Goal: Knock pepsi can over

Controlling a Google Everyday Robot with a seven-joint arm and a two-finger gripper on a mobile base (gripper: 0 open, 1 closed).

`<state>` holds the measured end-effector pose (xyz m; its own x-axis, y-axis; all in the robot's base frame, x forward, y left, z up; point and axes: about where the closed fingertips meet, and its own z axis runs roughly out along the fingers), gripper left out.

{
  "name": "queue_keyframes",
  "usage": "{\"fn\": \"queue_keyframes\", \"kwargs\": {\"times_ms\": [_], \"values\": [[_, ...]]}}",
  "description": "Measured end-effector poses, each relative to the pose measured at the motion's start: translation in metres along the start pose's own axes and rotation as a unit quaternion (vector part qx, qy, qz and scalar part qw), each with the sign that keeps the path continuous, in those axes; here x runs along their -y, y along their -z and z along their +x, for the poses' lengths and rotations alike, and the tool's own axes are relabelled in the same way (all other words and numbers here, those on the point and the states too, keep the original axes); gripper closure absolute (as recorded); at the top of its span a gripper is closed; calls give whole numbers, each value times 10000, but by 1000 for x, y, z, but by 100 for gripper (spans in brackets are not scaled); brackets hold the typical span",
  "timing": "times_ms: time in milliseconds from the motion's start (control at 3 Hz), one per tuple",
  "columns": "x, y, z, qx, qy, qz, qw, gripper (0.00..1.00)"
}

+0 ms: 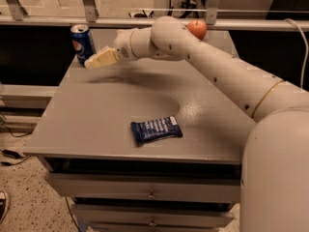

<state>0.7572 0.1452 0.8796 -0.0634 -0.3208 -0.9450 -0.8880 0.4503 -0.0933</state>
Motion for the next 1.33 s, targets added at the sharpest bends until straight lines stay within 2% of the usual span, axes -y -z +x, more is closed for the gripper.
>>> {"fn": "queue_keyframes", "kwargs": {"times_ms": [333, 667, 1333], "values": [[15, -26, -10, 318, -263, 36, 9991, 0], [18, -40, -15, 458, -342, 12, 9984, 0], [15, -56, -3, 449, -211, 18, 9988, 0]]}}
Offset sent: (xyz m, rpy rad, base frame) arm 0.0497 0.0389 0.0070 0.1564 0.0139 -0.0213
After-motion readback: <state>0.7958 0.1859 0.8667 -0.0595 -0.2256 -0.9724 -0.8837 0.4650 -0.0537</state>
